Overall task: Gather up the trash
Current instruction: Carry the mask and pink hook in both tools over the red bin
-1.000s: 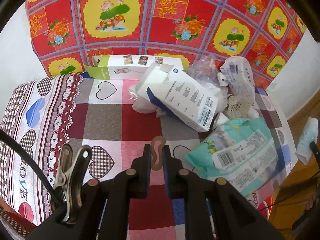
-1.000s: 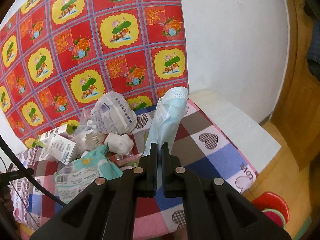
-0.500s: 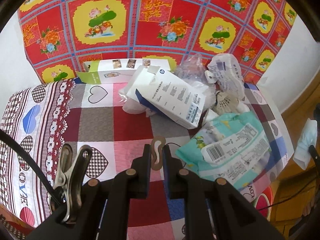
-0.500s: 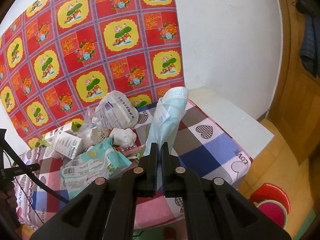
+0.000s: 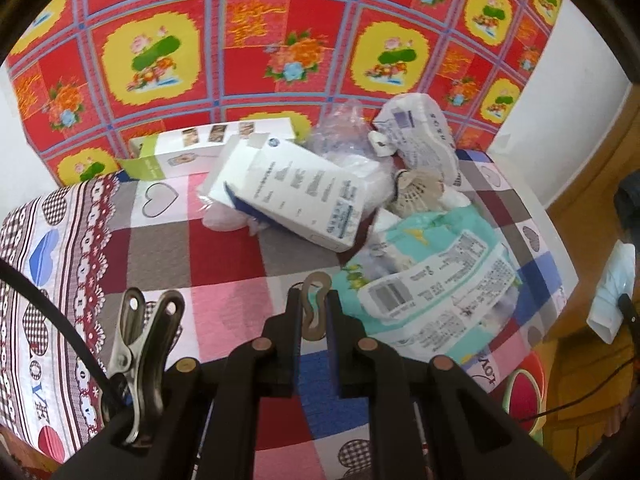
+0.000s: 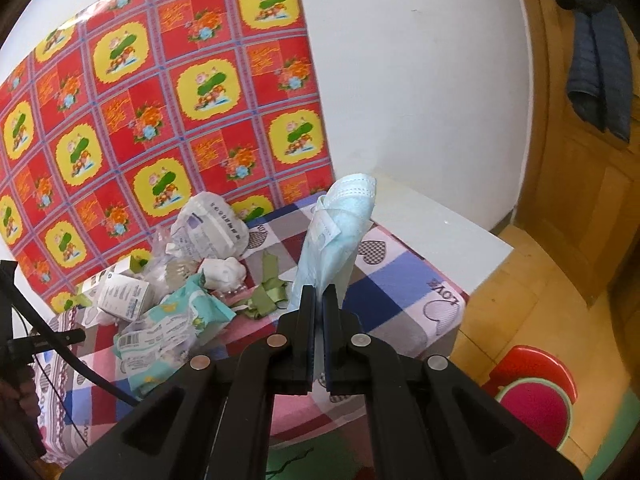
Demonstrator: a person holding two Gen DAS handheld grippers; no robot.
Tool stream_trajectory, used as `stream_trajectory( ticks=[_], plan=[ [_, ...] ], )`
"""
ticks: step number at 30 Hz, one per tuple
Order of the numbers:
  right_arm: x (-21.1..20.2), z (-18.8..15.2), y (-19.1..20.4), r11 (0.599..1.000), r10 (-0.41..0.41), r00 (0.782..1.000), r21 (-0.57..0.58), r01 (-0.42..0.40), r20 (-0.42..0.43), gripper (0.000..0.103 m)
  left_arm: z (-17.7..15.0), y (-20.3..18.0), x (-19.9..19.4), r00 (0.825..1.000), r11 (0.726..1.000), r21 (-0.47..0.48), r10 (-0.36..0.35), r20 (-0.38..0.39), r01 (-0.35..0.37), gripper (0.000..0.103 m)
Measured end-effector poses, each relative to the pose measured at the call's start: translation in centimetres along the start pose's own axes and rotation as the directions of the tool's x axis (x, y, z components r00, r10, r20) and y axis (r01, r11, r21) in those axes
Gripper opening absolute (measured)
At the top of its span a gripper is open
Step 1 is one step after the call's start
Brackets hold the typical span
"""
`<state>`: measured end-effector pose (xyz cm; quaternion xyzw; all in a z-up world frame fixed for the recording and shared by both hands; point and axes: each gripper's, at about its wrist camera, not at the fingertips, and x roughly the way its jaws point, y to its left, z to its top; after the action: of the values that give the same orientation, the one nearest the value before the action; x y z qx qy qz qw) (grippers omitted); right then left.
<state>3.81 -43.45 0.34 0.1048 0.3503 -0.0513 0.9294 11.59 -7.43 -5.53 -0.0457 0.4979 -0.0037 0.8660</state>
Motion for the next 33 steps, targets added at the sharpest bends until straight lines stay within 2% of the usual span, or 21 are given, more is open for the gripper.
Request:
stream_trajectory(
  ticks=[10, 18, 26, 33],
  plan=[
    [-2.0, -0.8, -3.2, 0.998, -0.055, 0.998, 0.037, 0.055, 0.009, 0.004, 0.5, -3.8, 0.1, 1.0, 0.997, 0.077, -0.025, 0.004, 0.025, 0.011],
    [-3.6, -1.9, -7.0, 0.993, -0.096, 0.995, 0.07, 0.097, -0.013, 0.004, -0.1, -9.2, 0.6, 0.997, 0.987, 0.138, -0.076, -0.018, 0.078, 0.011],
    [-4.9, -3.3, -11.4, 0.982, -0.147, 0.988, 0.116, 0.151, -0.04, 0.004, -1.1, -15.4, 0.6, 0.991, 0.963, 0.231, -0.132, -0.039, 0.137, 0.011],
    [-6.2, -4.7, -15.4, 0.964, -0.199, 0.978, 0.167, 0.208, -0.068, 0.004, -2.4, -21.5, 0.9, 0.983, 0.92, 0.345, -0.171, -0.07, 0.185, 0.011]
  ],
)
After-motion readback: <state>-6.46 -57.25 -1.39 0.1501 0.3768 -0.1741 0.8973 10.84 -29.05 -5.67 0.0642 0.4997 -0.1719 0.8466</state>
